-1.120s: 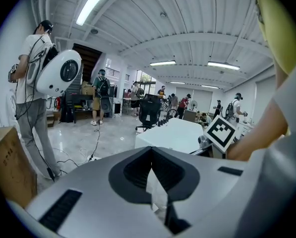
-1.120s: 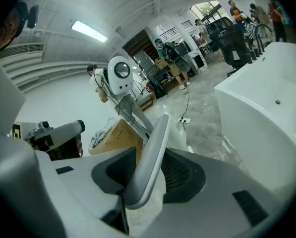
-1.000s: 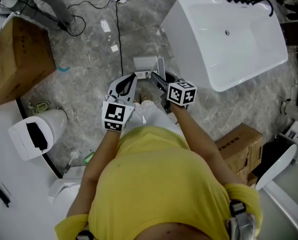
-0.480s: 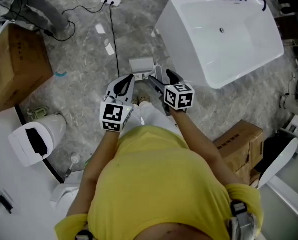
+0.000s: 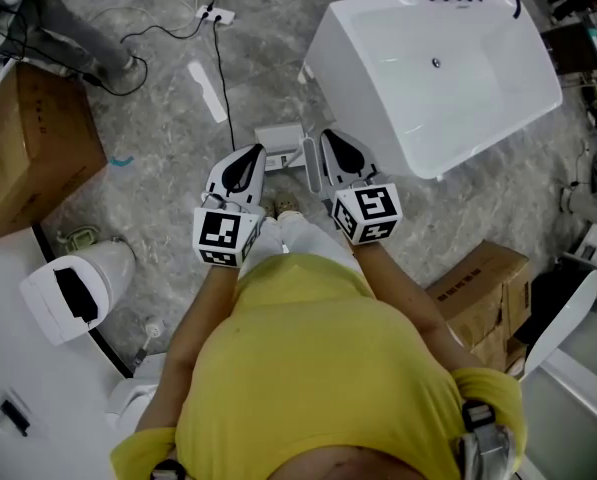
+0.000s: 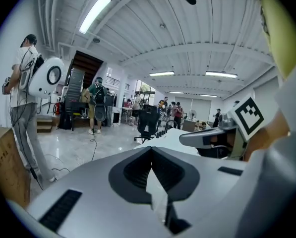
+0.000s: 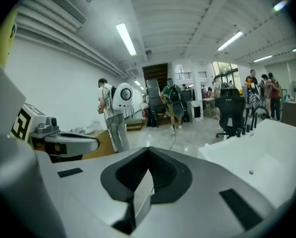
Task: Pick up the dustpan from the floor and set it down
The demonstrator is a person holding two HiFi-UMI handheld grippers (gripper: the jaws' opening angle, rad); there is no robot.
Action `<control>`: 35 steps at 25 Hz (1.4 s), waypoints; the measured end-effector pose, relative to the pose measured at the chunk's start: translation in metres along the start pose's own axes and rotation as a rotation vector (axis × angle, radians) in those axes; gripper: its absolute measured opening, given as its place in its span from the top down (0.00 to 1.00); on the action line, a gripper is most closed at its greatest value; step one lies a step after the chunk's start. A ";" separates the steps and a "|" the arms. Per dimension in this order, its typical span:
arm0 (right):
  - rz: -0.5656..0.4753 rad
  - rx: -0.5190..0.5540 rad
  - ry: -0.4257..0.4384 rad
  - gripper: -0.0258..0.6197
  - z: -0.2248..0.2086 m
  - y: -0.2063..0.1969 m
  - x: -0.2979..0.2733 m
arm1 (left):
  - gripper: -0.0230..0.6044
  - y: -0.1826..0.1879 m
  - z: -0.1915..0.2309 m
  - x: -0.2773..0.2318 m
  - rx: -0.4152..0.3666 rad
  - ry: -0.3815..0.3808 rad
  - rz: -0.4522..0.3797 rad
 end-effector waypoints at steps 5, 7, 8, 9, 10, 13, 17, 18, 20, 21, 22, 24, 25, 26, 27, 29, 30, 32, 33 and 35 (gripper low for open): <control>-0.150 0.108 -0.062 0.94 0.002 0.050 0.027 | 0.97 0.041 0.003 0.021 -0.034 0.052 -0.129; -0.209 0.117 -0.083 0.94 0.001 0.066 0.040 | 0.97 0.059 0.005 0.032 -0.048 0.077 -0.185; -0.238 0.119 -0.093 0.94 0.001 0.072 0.046 | 0.97 0.068 0.006 0.038 -0.050 0.089 -0.213; -0.265 0.125 -0.101 0.94 0.001 0.078 0.052 | 0.97 0.076 0.006 0.045 -0.050 0.100 -0.240; -0.289 0.134 -0.107 0.94 0.001 0.082 0.058 | 0.97 0.082 0.007 0.051 -0.050 0.113 -0.264; -0.337 0.145 -0.124 0.94 0.000 0.091 0.072 | 0.97 0.097 0.004 0.065 -0.070 0.152 -0.308; -0.377 0.160 -0.147 0.94 -0.001 0.099 0.087 | 0.97 0.109 -0.003 0.074 -0.088 0.169 -0.339; -0.381 0.167 -0.151 0.94 0.000 0.100 0.089 | 0.97 0.110 -0.004 0.075 -0.089 0.171 -0.345; -0.378 0.174 -0.152 0.94 0.002 0.099 0.089 | 0.97 0.111 -0.004 0.077 -0.092 0.178 -0.349; -0.374 0.171 -0.150 0.94 0.003 0.099 0.089 | 0.97 0.112 -0.004 0.077 -0.094 0.180 -0.348; -0.370 0.166 -0.147 0.95 0.003 0.098 0.088 | 0.97 0.112 -0.004 0.077 -0.096 0.181 -0.347; -0.362 0.162 -0.141 0.95 0.003 0.096 0.087 | 0.97 0.111 -0.004 0.076 -0.100 0.183 -0.343; -0.359 0.162 -0.140 0.95 0.003 0.095 0.087 | 0.97 0.111 -0.005 0.076 -0.101 0.183 -0.341; -0.357 0.162 -0.139 0.95 0.003 0.094 0.087 | 0.97 0.111 -0.005 0.076 -0.101 0.183 -0.340; -0.355 0.160 -0.139 0.95 0.002 0.093 0.087 | 0.97 0.111 -0.006 0.076 -0.101 0.184 -0.339; -0.352 0.155 -0.139 0.95 0.001 0.092 0.088 | 0.97 0.111 -0.008 0.076 -0.103 0.184 -0.338; -0.352 0.154 -0.140 0.95 0.000 0.092 0.089 | 0.97 0.112 -0.009 0.076 -0.104 0.185 -0.338; -0.356 0.153 -0.141 0.95 0.000 0.092 0.090 | 0.97 0.112 -0.010 0.076 -0.107 0.185 -0.340; -0.357 0.152 -0.140 0.95 0.000 0.092 0.090 | 0.97 0.113 -0.011 0.076 -0.108 0.185 -0.343; -0.356 0.153 -0.137 0.95 0.000 0.091 0.091 | 0.97 0.113 -0.012 0.077 -0.110 0.184 -0.347</control>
Point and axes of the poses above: the fingertips, and each gripper's own axes: x backward along the fingers, z to its left, y out of its top, the point moved 6 cm from there along x, backward along the fingers, and after that the axes turned 14 degrees about z, right-handed, at the moved point
